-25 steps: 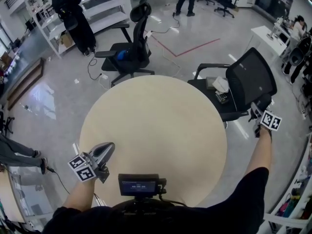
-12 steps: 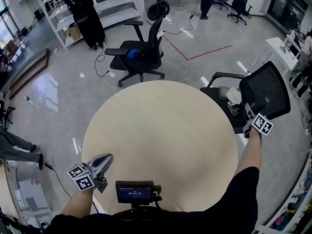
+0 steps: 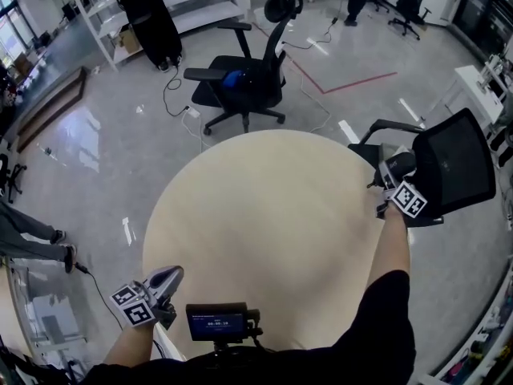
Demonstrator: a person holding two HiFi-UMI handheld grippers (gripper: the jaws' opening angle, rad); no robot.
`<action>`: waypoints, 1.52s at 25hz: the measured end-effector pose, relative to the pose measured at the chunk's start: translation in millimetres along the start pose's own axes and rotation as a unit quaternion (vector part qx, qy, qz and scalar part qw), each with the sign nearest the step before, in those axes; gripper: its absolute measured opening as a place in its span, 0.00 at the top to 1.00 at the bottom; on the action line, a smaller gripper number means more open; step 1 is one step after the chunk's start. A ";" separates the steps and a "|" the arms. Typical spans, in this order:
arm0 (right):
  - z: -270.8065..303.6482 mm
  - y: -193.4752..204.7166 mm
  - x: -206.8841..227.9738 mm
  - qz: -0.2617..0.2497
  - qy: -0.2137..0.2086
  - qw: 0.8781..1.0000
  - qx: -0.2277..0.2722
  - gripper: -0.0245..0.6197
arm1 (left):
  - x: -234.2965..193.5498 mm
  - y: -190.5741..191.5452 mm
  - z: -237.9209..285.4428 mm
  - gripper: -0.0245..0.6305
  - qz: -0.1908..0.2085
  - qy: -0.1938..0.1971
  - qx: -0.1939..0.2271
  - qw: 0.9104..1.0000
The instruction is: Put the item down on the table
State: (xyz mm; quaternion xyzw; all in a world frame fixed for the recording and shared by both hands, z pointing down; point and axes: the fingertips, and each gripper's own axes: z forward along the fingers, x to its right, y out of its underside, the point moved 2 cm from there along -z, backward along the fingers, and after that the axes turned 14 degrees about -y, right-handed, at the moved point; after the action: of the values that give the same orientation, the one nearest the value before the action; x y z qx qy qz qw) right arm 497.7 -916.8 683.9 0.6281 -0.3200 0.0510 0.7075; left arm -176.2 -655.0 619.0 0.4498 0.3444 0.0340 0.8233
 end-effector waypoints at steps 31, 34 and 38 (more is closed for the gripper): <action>188.3 161.4 -125.4 -0.018 -0.115 0.987 -0.111 0.55 | -88.8 17.8 -53.0 0.96 -0.050 -0.034 0.002 0.998; 187.5 162.8 -129.3 -0.037 -0.120 0.984 -0.130 0.55 | -88.2 18.3 -53.6 0.96 -0.052 -0.033 0.003 0.998; 186.0 162.8 -130.7 -0.054 -0.122 0.980 -0.144 0.55 | -87.5 19.6 -53.9 0.96 -0.055 -0.032 0.004 0.998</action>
State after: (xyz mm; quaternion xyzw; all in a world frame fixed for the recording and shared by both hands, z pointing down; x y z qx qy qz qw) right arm 245.0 -1011.5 756.9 0.5373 -0.3733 -0.1114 0.7480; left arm -270.0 -636.8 661.6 0.4342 0.3423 -0.0275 0.8328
